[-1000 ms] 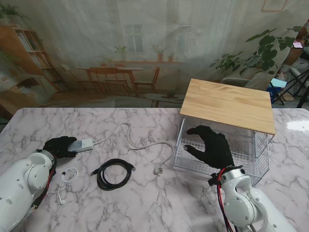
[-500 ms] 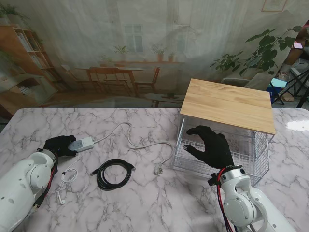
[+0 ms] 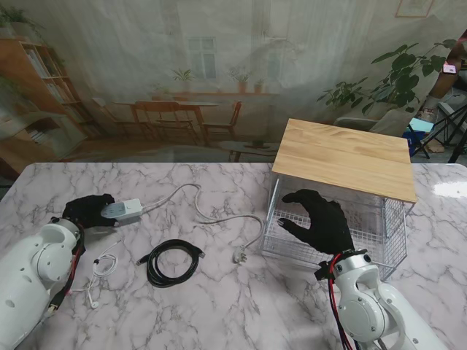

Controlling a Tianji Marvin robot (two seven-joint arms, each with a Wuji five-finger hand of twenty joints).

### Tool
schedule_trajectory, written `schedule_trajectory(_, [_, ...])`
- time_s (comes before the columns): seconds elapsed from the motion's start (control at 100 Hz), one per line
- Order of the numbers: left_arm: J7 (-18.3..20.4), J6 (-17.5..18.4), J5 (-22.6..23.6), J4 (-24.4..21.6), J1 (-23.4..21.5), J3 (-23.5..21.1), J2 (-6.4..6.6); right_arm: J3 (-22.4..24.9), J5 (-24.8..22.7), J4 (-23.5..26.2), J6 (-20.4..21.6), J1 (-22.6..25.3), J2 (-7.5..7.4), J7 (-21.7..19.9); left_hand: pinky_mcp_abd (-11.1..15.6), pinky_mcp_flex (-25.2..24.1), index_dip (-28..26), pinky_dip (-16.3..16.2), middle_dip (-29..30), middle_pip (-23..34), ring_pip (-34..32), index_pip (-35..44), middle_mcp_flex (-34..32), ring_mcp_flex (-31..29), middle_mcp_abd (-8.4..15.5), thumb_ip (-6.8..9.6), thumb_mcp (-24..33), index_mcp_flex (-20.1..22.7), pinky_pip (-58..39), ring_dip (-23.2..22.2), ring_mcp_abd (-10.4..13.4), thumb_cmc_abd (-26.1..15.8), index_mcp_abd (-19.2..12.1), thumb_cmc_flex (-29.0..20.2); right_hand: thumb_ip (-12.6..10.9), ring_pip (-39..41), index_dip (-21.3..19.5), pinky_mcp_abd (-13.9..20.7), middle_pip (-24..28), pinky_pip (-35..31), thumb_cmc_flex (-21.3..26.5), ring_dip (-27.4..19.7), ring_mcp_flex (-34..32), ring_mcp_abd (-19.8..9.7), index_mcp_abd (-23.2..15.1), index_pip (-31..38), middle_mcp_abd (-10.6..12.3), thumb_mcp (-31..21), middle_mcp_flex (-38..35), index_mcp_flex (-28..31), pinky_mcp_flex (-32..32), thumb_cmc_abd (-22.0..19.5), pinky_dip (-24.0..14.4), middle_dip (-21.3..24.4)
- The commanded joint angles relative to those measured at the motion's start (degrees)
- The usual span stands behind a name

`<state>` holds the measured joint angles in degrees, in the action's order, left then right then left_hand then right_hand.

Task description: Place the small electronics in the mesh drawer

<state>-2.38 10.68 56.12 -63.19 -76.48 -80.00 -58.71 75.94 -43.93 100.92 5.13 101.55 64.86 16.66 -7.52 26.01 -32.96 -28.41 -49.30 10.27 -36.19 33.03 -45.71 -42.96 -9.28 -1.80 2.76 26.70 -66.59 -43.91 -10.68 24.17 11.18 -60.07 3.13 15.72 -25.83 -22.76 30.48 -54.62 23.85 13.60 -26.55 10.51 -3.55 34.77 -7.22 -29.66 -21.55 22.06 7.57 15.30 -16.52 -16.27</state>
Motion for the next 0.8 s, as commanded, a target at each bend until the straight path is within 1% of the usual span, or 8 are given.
schedule_trajectory(0.0, [1.42,0.92,-0.76,-2.79,0.81,-0.87,-0.08,0.0,-0.01,0.43,0.26,0.38,0.09,-0.03,1.28,0.34,-5.49,-1.1,-2.14,5.77,-2.13,13.83,-7.38,-1.29,4.45,3.32,9.34,5.11,-1.46,-0.98,-2.77,-7.43,-10.43,-13.18,-1.53,-4.3,0.37,1.61,0.6,0.63,0.48,0.18,-0.15,-0.44,0.27,-0.91,0.16,0.93,-0.03,1.01,-1.14,-2.09,-0.69,-0.54])
schedule_trajectory(0.1, [3.28,2.69,-0.86,-5.73,1.07,-2.81,-0.04,0.06,0.18,0.97,0.56,0.38,0.13,-0.01,1.38,0.55,-5.54,-1.09,-2.09,5.71,-2.24,13.98,-7.55,-1.42,4.28,3.3,9.41,5.14,-1.57,-1.07,-2.84,-7.27,-10.3,-13.29,-1.52,-4.36,0.36,1.44,0.56,0.77,0.48,0.19,-0.07,-0.5,0.21,-0.92,0.51,0.99,-0.06,1.01,-1.35,-2.1,-0.72,-0.53])
schedule_trajectory(0.17, [5.05,3.88,-1.18,-8.03,1.39,-4.0,-0.01,0.28,-0.01,1.58,0.93,0.29,0.02,-0.57,1.29,0.57,-5.53,-1.06,-2.08,5.67,-2.25,14.05,-7.64,-1.49,4.32,3.32,9.5,5.31,-1.58,-1.09,-2.91,-6.99,-10.18,-13.35,-1.53,-4.37,0.36,1.36,0.53,0.75,0.47,0.21,-0.11,-0.53,0.24,-0.96,0.34,1.04,-0.1,0.98,-1.29,-2.13,-0.79,-0.52])
schedule_trajectory(0.34, [9.61,7.52,-1.67,-13.66,2.55,-5.82,0.26,0.98,-0.09,3.87,2.9,-0.7,-0.38,-3.22,1.26,0.89,-5.54,-1.0,-2.04,5.52,-2.23,14.14,-7.84,-1.78,4.37,3.35,9.75,5.46,-1.67,-1.12,-2.94,-6.91,-10.32,-13.22,-1.54,-4.49,0.38,1.27,0.39,0.76,0.5,0.24,-0.11,-0.52,0.17,-1.1,0.34,1.25,-0.09,0.96,-1.28,-2.07,-0.95,-0.46])
schedule_trajectory(0.5, [14.97,11.02,-2.89,-18.68,3.93,-5.89,0.67,0.77,-0.42,6.21,4.92,-2.71,-0.89,-6.33,1.4,1.18,-5.63,-0.92,-2.08,5.45,-2.2,14.26,-8.09,-2.05,4.59,3.34,9.93,5.79,-1.74,-1.15,-2.85,-6.89,-10.54,-13.11,-1.54,-4.73,0.49,1.52,0.25,0.73,0.43,0.18,0.16,-0.46,0.6,-1.46,0.34,1.43,0.03,0.48,-1.19,-1.96,-1.09,-0.41])
schedule_trajectory(0.6, [18.07,12.47,-4.7,-21.64,4.93,-5.0,0.81,0.15,-0.06,7.99,4.74,-4.48,-1.32,-9.82,1.38,1.51,-5.78,-0.85,-2.14,5.45,-2.2,14.48,-8.3,-2.27,4.54,3.32,9.99,6.2,-1.77,-1.18,-2.8,-6.79,-10.7,-13.02,-1.44,-5.62,1.1,1.97,-0.53,1.48,-0.02,-0.19,1.59,-0.32,2.9,-3.01,-0.25,1.94,1.48,-1.42,-2.08,-1.94,-0.9,-0.11])
schedule_trajectory(0.65, [19.66,12.76,-5.99,-23.08,5.48,-4.2,0.85,-0.39,0.31,8.83,4.35,-5.63,-1.55,-11.79,1.42,1.63,-5.81,-0.82,-2.14,5.41,-2.19,14.56,-8.33,-2.36,4.61,3.32,10.03,6.34,-1.78,-1.19,-2.77,-6.78,-10.76,-13.0,-1.35,-6.21,1.68,2.11,-0.91,2.05,-0.48,-0.42,2.4,-0.21,4.76,-4.4,-0.53,2.45,2.45,-2.7,-2.63,-1.84,-0.8,0.05])
schedule_trajectory(0.79, [23.1,12.7,-9.37,-26.03,7.53,-0.67,0.89,-2.61,0.56,10.11,3.57,-9.82,-2.2,-16.58,1.59,2.09,-5.85,-0.73,-2.25,5.42,-2.27,14.66,-8.6,-2.73,4.66,3.37,10.15,6.5,-1.87,-1.29,-2.74,-6.7,-10.95,-12.91,-0.97,-7.46,4.79,2.12,-2.04,3.16,-3.79,-0.74,2.88,0.25,9.87,-11.06,-1.47,4.01,4.1,-6.07,-3.16,-1.16,-1.13,0.7])
